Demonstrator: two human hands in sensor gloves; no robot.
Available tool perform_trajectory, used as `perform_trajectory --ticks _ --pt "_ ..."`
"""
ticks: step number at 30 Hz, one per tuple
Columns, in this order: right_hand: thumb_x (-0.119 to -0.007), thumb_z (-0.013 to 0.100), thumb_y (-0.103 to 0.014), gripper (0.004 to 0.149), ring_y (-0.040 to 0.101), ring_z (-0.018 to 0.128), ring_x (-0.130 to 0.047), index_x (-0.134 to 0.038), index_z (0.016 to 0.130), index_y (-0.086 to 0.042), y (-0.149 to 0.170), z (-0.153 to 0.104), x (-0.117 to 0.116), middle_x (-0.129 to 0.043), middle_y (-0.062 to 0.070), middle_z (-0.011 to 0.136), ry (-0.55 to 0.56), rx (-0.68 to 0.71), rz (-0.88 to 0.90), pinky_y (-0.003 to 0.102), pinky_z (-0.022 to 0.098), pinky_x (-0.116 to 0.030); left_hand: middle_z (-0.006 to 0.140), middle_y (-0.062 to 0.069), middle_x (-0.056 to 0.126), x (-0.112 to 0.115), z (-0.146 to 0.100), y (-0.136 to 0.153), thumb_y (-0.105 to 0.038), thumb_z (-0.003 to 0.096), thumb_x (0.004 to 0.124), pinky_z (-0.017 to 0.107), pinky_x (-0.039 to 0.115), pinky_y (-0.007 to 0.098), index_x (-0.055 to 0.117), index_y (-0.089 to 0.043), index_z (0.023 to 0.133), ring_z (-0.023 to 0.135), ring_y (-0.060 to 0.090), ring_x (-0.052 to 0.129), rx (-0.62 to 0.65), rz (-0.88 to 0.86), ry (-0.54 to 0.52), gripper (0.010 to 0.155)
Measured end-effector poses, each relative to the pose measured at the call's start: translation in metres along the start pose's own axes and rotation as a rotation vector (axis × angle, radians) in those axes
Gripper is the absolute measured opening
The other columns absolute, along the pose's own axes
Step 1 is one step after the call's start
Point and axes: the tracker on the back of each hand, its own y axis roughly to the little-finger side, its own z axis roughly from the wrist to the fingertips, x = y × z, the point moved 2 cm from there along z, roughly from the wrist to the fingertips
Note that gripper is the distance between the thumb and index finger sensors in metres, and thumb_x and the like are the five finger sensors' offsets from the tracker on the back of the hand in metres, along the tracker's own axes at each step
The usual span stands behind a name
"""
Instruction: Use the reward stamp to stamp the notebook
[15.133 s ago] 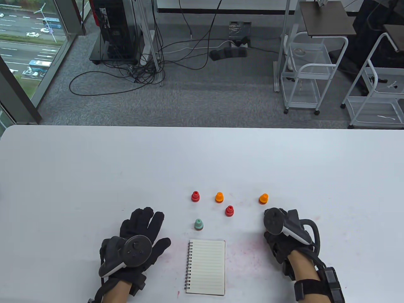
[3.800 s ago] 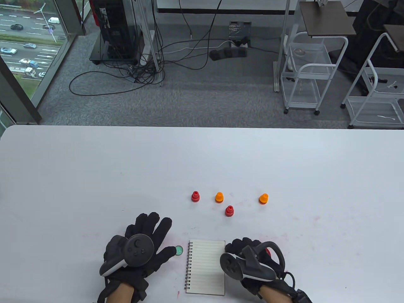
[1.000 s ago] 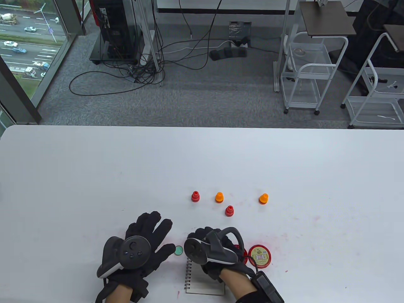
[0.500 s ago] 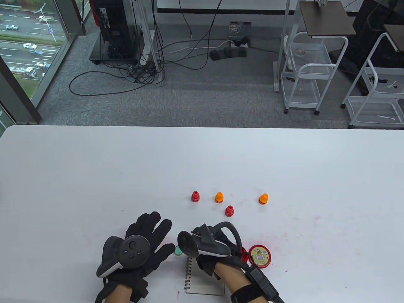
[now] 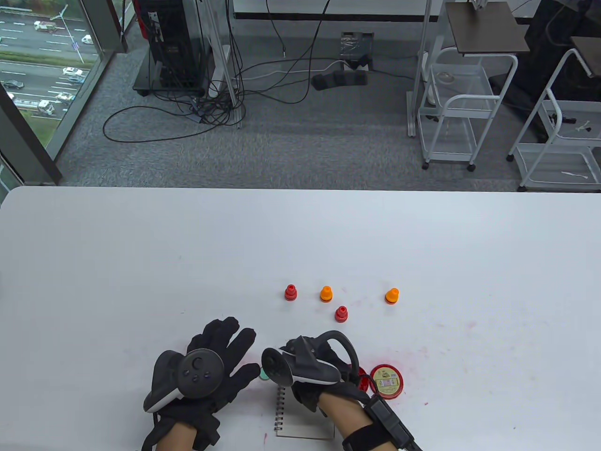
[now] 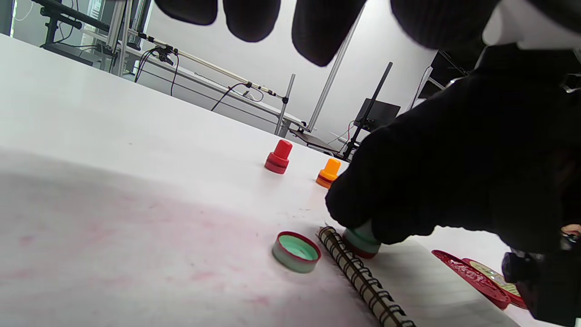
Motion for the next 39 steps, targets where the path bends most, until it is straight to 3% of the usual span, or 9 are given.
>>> perform_trajectory --ticks 6,12,16,18,22,28,34,37,39 --pt "-0.089 0.027 -0.025 0.043 0.02 0.042 -0.102 -0.089 0.07 -0.025 -0.009 0.001 0.001 -0.1 0.007 0.066 -0.001 0.036 -0.079 0.031 0.032 -0.093 0.124 0.022 0.042 0.001 0.0 0.0 -0.062 0.05 0.062 0.073 0.048 0.073 0.058 -0.022 0.116 0.109 0.054 0.046 -0.003 0.0 0.006 0.078" --pt "-0.089 0.027 -0.026 0.043 0.019 0.042 -0.102 -0.09 0.071 -0.025 0.011 0.004 -0.001 -0.101 0.007 0.067 -0.027 -0.019 0.103 0.031 0.032 -0.093 0.124 0.022 0.042 0.001 0.0 0.001 -0.062 0.0501 0.062 0.073 0.048 0.073 0.058 -0.022 0.116 0.109 0.054 0.046 -0.007 -0.009 0.02 0.078" --pt "-0.088 0.029 -0.026 0.044 0.019 0.043 -0.102 -0.089 0.073 -0.026 0.008 -0.001 -0.001 -0.1 0.007 0.067 0.012 0.019 0.044 0.031 0.033 -0.093 0.124 0.022 0.042 0.0 -0.001 0.001 -0.063 0.0504 0.063 0.074 0.048 0.073 0.057 -0.022 0.117 0.109 0.055 0.046 -0.024 -0.019 0.04 0.079" --pt "-0.087 0.032 -0.026 0.044 0.02 0.046 -0.101 -0.087 0.076 -0.026 0.013 -0.005 -0.003 -0.099 0.008 0.07 0.01 0.013 0.105 0.032 0.035 -0.092 0.124 0.022 0.042 0.0 -0.001 0.002 -0.063 0.0503 0.063 0.074 0.048 0.073 0.057 -0.022 0.117 0.109 0.055 0.046 -0.021 -0.037 0.04 0.079" --pt "-0.088 0.035 -0.027 0.044 0.022 0.047 -0.101 -0.086 0.078 -0.024 0.041 -0.027 0.006 -0.098 0.009 0.072 0.195 -0.05 0.235 0.035 0.036 -0.091 0.124 0.022 0.042 0.002 0.0 0.003 -0.063 0.0504 0.063 0.074 0.048 0.073 0.057 -0.022 0.117 0.109 0.055 0.046 -0.022 -0.03 0.05 0.079" --pt "-0.087 0.036 -0.027 0.044 0.023 0.049 -0.1 -0.085 0.08 -0.023 0.084 -0.07 0.026 -0.097 0.01 0.074 0.268 -0.145 0.314 0.036 0.036 -0.09 0.124 0.022 0.043 0.013 0.007 0.004 -0.062 0.0503 0.065 0.074 0.048 0.073 0.056 -0.022 0.118 0.109 0.055 0.047 -0.028 -0.024 0.088 0.079" --pt "-0.086 0.037 -0.027 0.044 0.024 0.048 -0.1 -0.085 0.081 -0.022 0.114 -0.113 0.024 -0.097 0.01 0.074 0.363 -0.228 0.44 0.036 0.036 -0.09 0.125 0.016 0.042 0.033 0.01 0.004 -0.061 0.0498 0.068 0.074 0.049 0.072 0.055 -0.022 0.118 0.109 0.055 0.046 -0.063 0.004 0.14 0.079" --pt "-0.087 0.036 -0.029 0.044 0.022 0.044 -0.101 -0.087 0.079 -0.021 0.123 -0.138 0.021 -0.099 0.011 0.07 0.48 -0.259 0.508 0.035 0.033 -0.09 0.125 0.017 0.042 0.041 0.012 0.002 -0.061 0.049 0.07 0.074 0.049 0.071 0.054 -0.023 0.118 0.109 0.054 0.045 -0.079 0.068 0.17 0.08" --pt "-0.087 0.036 -0.028 0.044 0.023 0.045 -0.1 -0.086 0.079 -0.021 0.124 -0.144 0.026 -0.098 0.011 0.071 0.467 -0.25 0.539 0.035 0.033 -0.09 0.124 0.018 0.043 0.044 0.014 0.003 -0.06 0.0486 0.072 0.074 0.049 0.071 0.053 -0.022 0.118 0.109 0.054 0.046 -0.079 0.071 0.18 0.081"
